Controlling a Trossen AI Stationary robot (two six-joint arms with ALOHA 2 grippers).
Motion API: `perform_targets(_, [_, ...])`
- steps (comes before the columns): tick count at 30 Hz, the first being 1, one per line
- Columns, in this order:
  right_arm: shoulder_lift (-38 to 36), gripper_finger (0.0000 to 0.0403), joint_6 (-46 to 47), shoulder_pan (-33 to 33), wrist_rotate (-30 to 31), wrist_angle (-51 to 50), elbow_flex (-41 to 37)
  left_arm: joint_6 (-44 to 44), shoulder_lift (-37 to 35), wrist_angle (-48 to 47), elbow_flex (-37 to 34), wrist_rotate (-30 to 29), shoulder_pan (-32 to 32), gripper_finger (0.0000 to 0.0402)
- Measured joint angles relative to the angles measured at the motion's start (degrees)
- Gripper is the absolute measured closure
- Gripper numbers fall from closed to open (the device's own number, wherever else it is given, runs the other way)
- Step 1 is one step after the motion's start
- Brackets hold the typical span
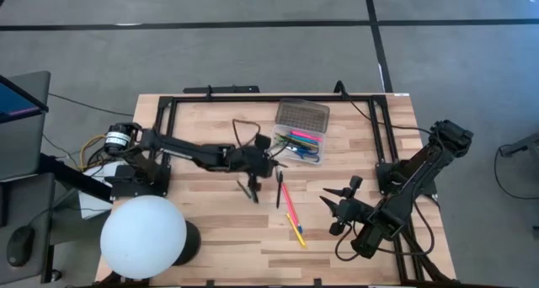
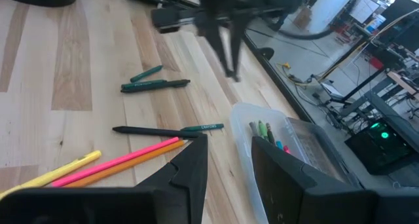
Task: Pick & place school supplies into a supply box
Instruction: Put the green crayon into the black supply box
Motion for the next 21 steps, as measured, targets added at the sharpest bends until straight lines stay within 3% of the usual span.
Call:
perform_targets(4, [0.0, 0.0292, 0.0, 0.0, 0.0, 0.0, 0.0, 0.2, 0.0, 4.8, 0.0, 6.5, 3.7, 0.0387])
perform_targets(9, [0.0, 0.0292, 0.0, 0.0, 0.0, -0.3, 0.0, -0.1, 3.9, 9.6, 0.2, 10.2, 7.4, 0.0387])
perform_targets(21, [0.0, 0.0292, 0.0, -0.3, 0.0, -0.6, 0.0, 1.1, 13.0, 16.7, 0.3, 7.1, 12.0, 0.0387])
